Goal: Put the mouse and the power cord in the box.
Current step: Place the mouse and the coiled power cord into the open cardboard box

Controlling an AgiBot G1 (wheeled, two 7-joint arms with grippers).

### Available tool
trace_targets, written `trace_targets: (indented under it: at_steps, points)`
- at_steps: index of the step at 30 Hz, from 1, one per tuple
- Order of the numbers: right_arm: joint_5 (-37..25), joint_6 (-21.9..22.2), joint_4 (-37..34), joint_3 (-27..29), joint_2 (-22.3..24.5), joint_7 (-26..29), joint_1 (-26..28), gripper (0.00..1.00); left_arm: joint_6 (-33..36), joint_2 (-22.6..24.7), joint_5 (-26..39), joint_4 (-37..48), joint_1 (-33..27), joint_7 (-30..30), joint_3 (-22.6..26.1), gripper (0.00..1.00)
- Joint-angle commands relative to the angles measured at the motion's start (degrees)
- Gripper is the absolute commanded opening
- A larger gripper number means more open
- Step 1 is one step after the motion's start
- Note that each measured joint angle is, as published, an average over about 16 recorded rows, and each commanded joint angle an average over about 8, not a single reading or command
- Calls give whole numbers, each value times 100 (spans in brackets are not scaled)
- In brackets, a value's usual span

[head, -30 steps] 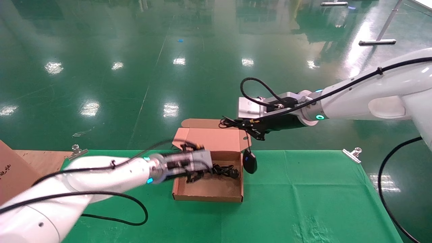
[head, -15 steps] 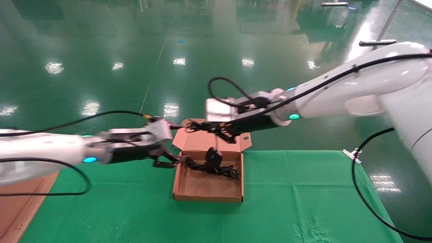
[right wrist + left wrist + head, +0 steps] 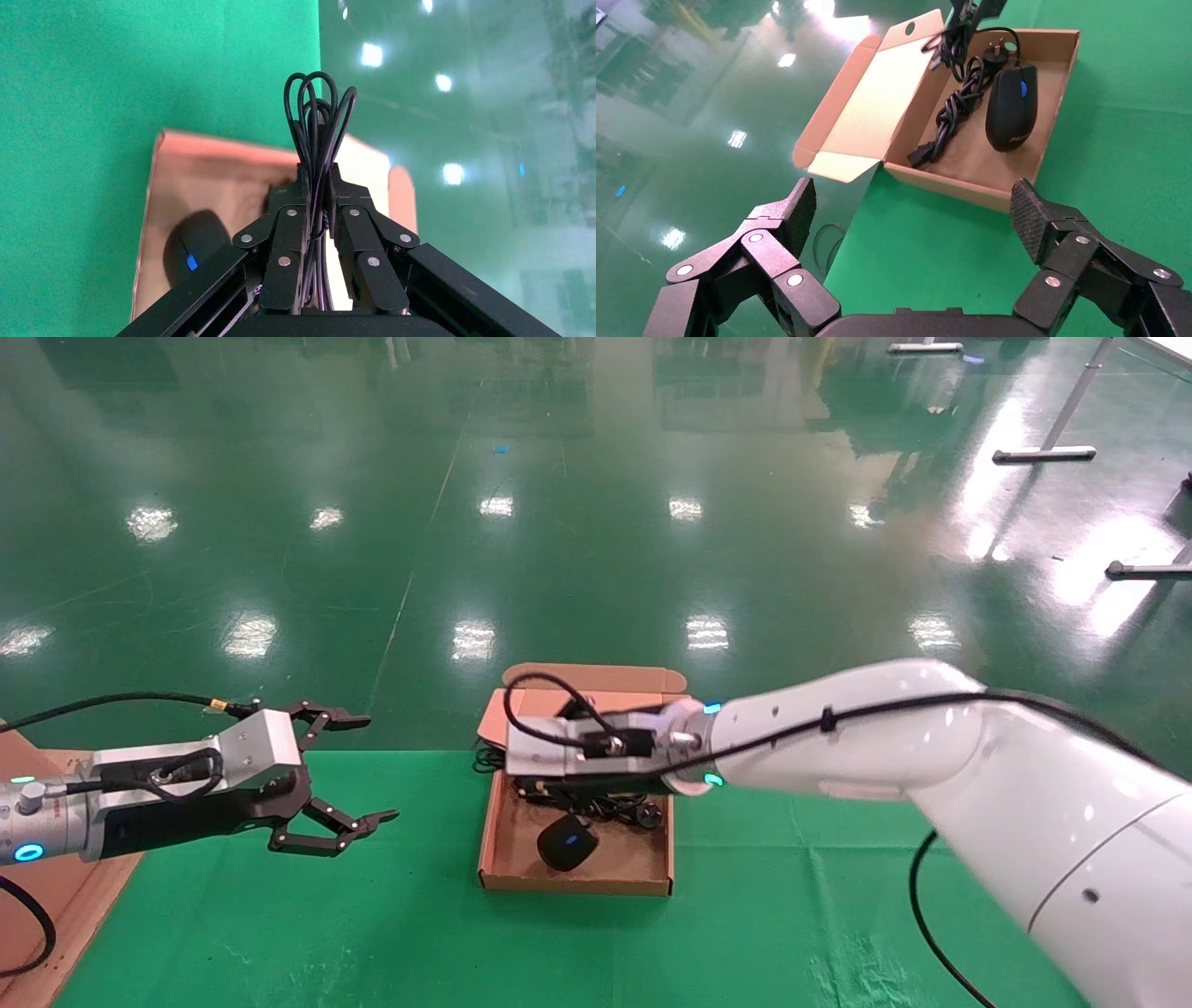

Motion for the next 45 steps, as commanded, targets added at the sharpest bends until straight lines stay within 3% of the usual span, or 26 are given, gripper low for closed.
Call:
trace_targets:
  at_steps: [1, 2, 9, 10, 29, 45]
  points:
    - [55, 237, -21, -221, 7, 109, -99, 0, 46, -31, -4, 92, -11, 42, -4, 100]
    - [57, 295, -53, -303, 10, 115, -123, 4, 57, -23, -3, 122, -21, 59, -4, 100]
    - [69, 545, -168, -703, 21, 62, -222, 91, 119, -15, -24, 280, -64, 137, -14, 100]
    - [71, 563, -170, -728, 22, 56, -229, 100, 124, -18, -28, 291, -67, 141, -16, 100]
    - [130, 417, -104, -545, 104, 105, -272, 100, 121, -15, -25, 196, -37, 81, -35, 100]
    - [1070, -773, 897, 869, 1177, 575, -1074, 100, 402, -455, -439, -1382, 691, -1161, -730, 100]
